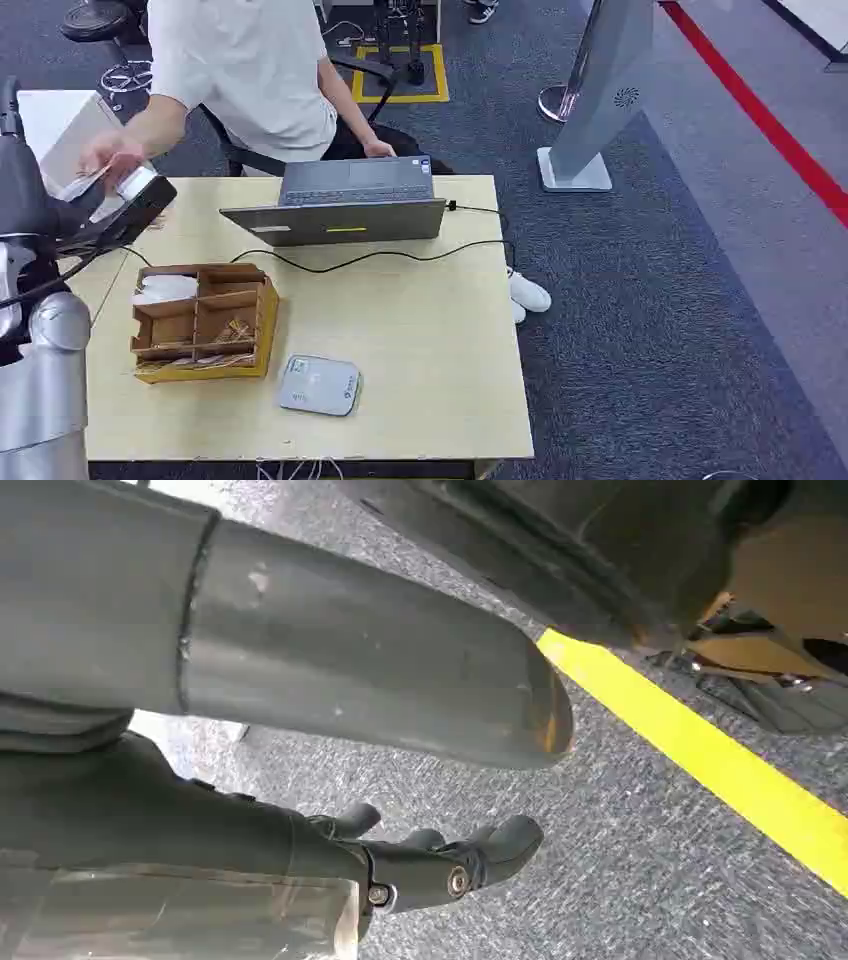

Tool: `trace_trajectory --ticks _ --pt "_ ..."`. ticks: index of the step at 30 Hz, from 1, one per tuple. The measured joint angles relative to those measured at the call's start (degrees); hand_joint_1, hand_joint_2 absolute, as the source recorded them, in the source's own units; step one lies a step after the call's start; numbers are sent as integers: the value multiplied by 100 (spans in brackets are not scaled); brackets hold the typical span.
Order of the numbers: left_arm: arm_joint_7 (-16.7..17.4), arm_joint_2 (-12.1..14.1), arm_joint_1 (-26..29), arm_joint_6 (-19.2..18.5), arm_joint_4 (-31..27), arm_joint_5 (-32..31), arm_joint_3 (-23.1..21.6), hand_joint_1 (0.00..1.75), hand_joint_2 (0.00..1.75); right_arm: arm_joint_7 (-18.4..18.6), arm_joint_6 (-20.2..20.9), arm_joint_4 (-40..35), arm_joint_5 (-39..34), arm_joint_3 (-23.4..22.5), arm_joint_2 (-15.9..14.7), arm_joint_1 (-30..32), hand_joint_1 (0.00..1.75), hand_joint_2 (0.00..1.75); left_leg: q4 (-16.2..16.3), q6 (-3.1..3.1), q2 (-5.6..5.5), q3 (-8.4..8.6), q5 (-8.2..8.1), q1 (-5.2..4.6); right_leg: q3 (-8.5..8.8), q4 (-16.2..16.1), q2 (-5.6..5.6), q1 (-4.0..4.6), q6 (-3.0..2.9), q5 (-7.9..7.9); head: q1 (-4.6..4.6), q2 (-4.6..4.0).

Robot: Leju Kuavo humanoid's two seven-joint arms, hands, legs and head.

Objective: Pass the card to the sensor for recognition and then transmit it.

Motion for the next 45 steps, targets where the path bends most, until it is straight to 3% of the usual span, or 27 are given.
trace_trajectory --ticks 9,39,42,45 --pt "2 79 -13 2 229 83 -309 175 175 -2 9 0 94 0 0 -2 0 0 0 0 2 -5 0 0 -1 0 3 0 0 0 0 0" --pt "-9 98 -25 39 324 244 -355 175 175 -4 9 0 188 0 0 -2 0 0 0 1 0 -6 1 0 1 1 2 0 0 0 2 0" --pt "-66 87 18 173 321 328 -355 175 175 -9 9 0 197 0 0 -2 0 0 0 1 0 -6 1 0 2 1 3 0 0 1 2 0" --pt "-264 -13 348 619 10 354 -427 175 175 2 -7 0 192 0 0 6 0 0 0 1 3 -6 0 -1 1 0 5 -1 0 0 -4 0"
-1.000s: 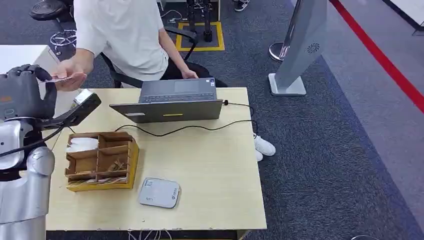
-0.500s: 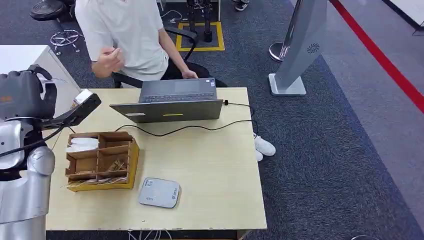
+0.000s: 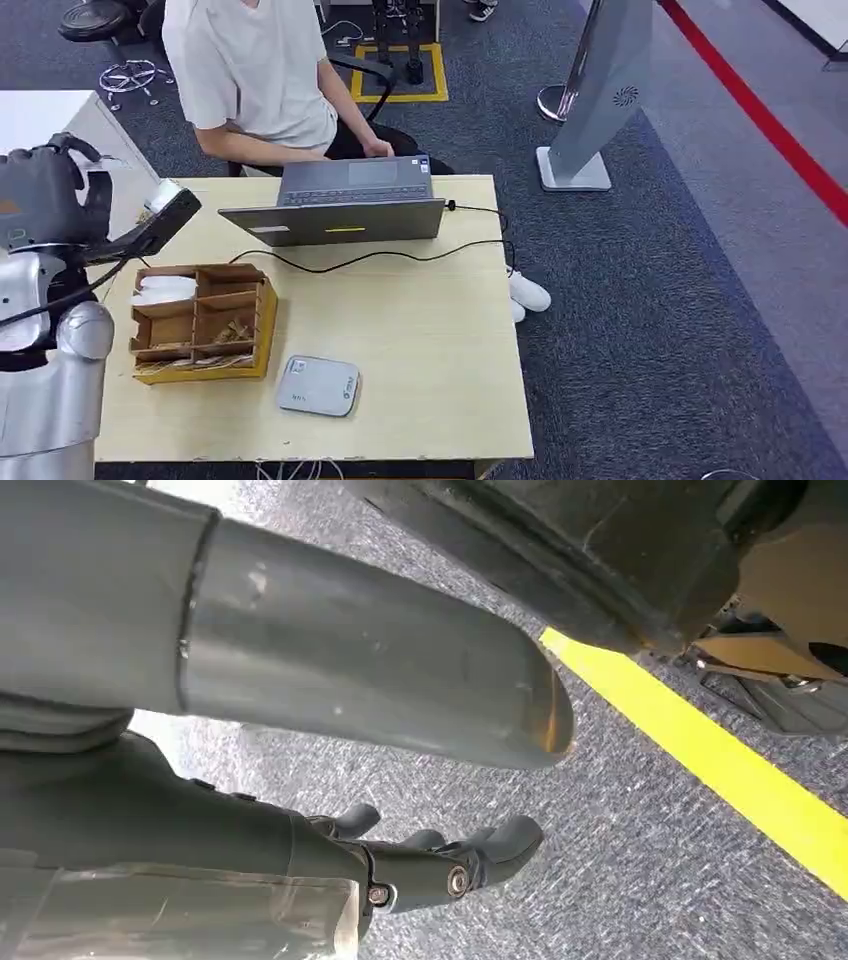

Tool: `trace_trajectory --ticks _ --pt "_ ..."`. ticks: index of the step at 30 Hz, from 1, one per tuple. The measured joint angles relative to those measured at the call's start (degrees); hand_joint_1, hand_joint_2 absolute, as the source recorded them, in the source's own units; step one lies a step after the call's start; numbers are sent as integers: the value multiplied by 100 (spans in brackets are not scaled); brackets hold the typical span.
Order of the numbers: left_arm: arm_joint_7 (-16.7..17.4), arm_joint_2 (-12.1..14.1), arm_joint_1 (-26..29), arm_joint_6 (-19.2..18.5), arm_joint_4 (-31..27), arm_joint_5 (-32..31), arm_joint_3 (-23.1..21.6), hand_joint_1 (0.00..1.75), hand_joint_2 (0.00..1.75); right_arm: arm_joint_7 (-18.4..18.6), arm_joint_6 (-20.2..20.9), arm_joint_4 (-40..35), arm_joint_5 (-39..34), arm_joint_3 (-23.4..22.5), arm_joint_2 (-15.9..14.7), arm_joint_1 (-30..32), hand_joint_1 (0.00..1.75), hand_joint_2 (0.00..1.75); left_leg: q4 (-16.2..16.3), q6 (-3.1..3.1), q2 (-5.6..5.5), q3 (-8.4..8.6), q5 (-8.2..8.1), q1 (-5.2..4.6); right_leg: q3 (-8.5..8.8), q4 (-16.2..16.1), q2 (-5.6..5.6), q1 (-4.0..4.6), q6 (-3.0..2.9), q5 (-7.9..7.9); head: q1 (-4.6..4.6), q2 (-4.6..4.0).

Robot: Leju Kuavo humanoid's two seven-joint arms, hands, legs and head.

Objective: Pass the card to the sensor for recognition and then transmit it.

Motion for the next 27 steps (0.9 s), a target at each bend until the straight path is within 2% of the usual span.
trace_trajectory --ticks 6,11,22,27 --pt "-74 -214 945 321 -1106 -122 -551 175 175 7 -90 0 -26 -55 0 12 0 0 0 4 -1 -5 -6 -4 -3 -6 0 -3 2 -2 2 0" --pt "-229 -277 1665 518 -1735 -240 -1272 175 175 15 -116 0 -103 -122 0 28 0 0 0 5 -5 -6 -6 -5 -3 -7 -7 -5 9 -6 2 0" --pt "-374 -288 2308 649 -2085 -76 -2079 175 175 28 -184 0 -101 -245 0 46 0 0 -1 5 -5 -5 -6 -5 -1 -5 -7 -5 9 -6 2 0" --pt "-382 -301 2477 642 -2076 13 -2247 175 175 31 -181 0 -96 -256 0 49 0 0 -1 5 -6 -6 -6 -6 -2 -5 -8 -5 9 -6 2 0"
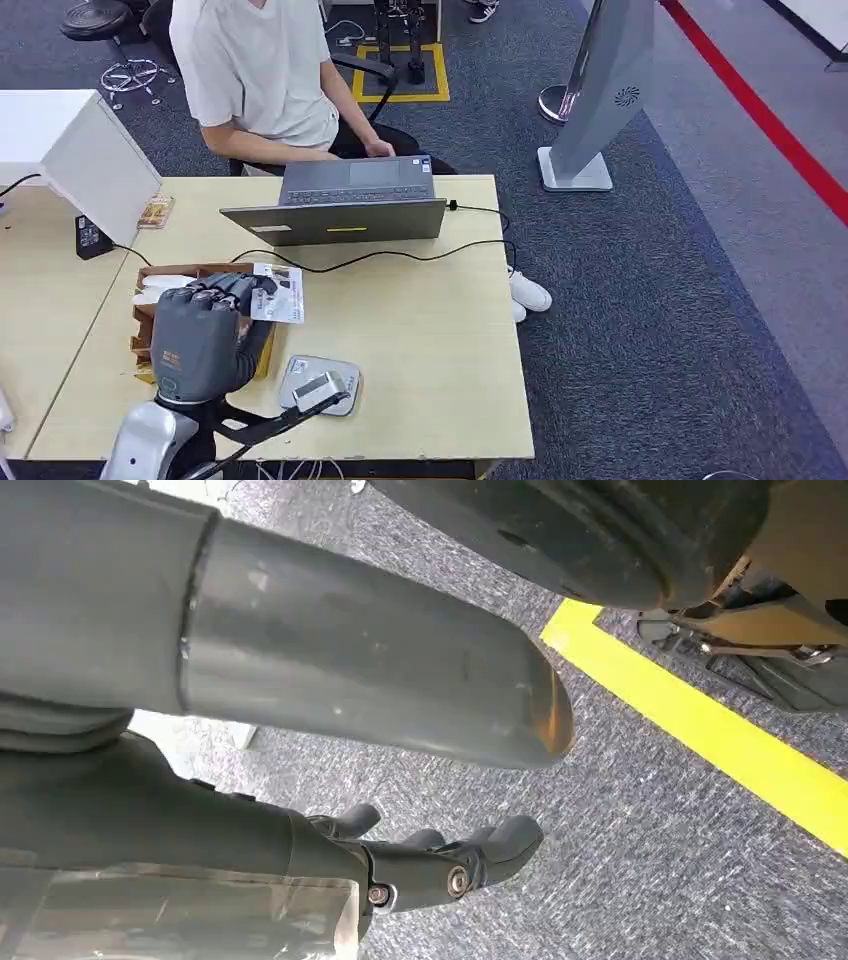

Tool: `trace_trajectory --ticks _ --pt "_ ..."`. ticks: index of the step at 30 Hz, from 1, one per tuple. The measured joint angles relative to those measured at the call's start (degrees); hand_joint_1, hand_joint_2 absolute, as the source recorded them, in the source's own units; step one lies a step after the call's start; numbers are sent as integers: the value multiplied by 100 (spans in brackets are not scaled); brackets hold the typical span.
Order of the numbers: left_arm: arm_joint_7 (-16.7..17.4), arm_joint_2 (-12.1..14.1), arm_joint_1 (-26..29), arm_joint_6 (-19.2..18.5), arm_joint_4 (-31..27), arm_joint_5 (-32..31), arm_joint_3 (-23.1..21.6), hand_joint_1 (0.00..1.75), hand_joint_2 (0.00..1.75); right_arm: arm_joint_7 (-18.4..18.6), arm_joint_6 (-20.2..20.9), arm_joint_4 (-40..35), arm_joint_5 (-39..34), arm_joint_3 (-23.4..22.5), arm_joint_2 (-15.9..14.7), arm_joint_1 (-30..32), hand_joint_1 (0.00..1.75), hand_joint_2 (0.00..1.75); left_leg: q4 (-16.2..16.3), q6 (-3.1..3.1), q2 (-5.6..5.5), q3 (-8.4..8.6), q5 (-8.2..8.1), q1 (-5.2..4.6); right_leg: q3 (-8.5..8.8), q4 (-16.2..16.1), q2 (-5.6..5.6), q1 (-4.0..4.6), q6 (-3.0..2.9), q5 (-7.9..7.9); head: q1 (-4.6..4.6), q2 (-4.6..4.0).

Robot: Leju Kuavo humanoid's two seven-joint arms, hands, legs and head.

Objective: Pass the card to the sensor for recognition and then transmit it.

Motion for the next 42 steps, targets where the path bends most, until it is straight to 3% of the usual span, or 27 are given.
trace_trajectory --ticks 28,33,38,42 --pt "-68 -31 106 -109 55 192 -33 175 175 0 -2 0 4 -83 0 3 0 0 0 1 0 0 1 0 0 0 0 0 0 0 0 0" --pt "53 -39 142 -446 249 302 -31 175 175 48 -7 0 28 -87 0 3 0 0 0 1 0 0 1 0 0 0 0 0 0 0 0 0" --pt "219 -125 246 -945 840 520 -30 175 175 87 2 0 92 -103 0 7 0 0 0 1 0 0 1 0 0 0 0 0 0 0 0 0" --pt "326 -186 354 -1126 1209 636 -24 175 175 136 0 0 103 -125 0 8 0 0 0 1 0 0 1 0 1 0 0 0 0 0 0 0"
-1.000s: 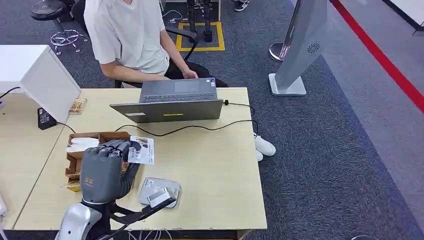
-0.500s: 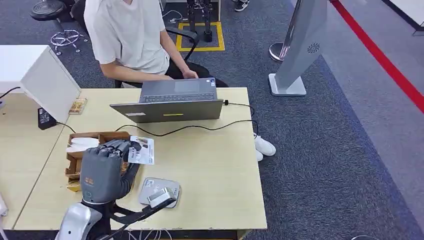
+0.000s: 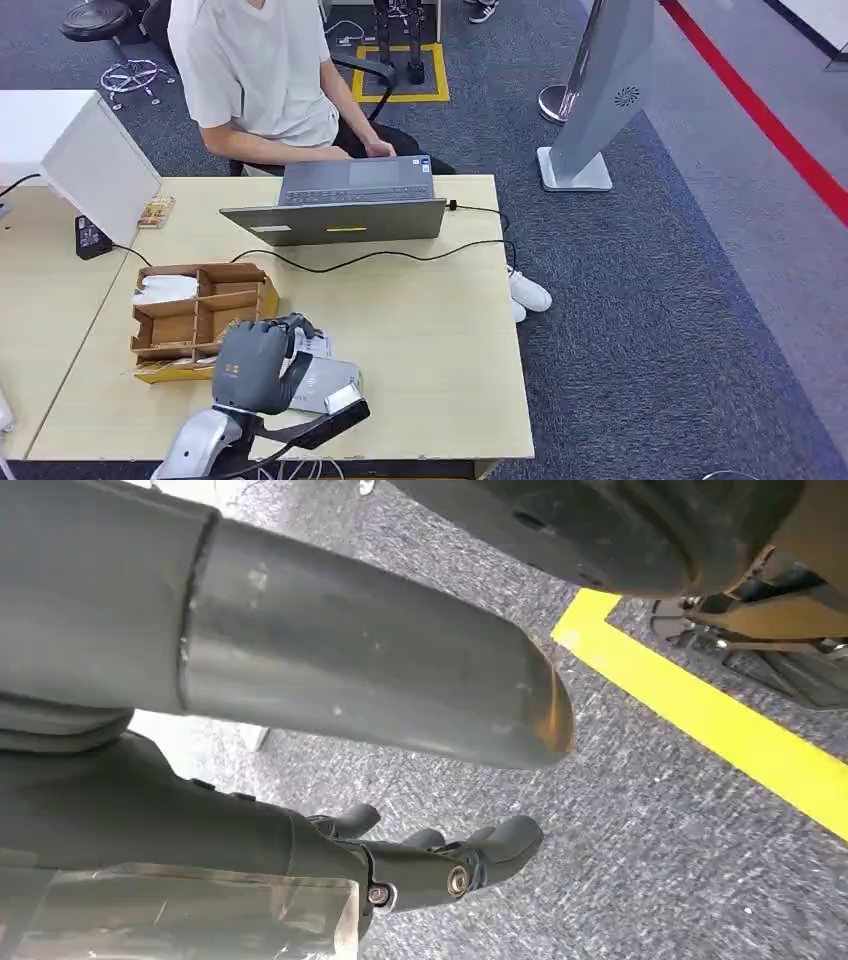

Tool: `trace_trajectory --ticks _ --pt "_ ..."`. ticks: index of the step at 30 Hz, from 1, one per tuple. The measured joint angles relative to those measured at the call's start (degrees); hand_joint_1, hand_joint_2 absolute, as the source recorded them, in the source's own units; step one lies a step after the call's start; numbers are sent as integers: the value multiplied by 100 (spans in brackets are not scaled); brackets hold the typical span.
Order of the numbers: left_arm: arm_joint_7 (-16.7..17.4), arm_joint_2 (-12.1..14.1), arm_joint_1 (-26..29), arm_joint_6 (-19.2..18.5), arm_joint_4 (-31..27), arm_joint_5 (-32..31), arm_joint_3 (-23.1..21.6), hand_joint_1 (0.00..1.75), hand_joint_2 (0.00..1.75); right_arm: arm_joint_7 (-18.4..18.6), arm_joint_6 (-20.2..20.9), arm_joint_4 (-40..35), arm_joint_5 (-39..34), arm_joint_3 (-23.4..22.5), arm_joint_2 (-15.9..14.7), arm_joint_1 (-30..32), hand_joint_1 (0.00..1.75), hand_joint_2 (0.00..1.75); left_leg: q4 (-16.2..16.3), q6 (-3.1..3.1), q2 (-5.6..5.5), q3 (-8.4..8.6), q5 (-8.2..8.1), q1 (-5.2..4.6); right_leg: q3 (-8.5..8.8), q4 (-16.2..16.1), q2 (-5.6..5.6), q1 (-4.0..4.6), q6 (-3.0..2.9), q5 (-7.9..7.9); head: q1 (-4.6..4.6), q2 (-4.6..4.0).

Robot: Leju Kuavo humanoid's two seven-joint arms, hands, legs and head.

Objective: Pass the card to the sensor for recognition and then transmit it.

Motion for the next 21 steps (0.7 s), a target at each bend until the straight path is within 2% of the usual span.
trace_trajectory --ticks 4,7,8,21 --pt "17 -37 53 -36 194 28 7 175 175 17 0 0 0 -11 0 0 0 0 0 0 -1 0 0 0 0 0 -1 0 0 0 -2 0" --pt "206 -33 87 -602 345 193 7 175 175 52 4 0 94 -11 0 1 0 0 -1 0 0 0 0 0 0 0 0 0 0 0 0 0" --pt "225 -26 133 -658 423 225 7 175 175 52 9 0 109 -11 0 3 0 0 -1 0 1 0 0 0 -1 0 1 0 0 0 -2 0" --pt "240 7 186 -725 701 288 7 175 175 52 11 0 199 -11 0 5 0 0 -1 0 -2 -1 0 0 0 0 -3 0 0 0 0 0"
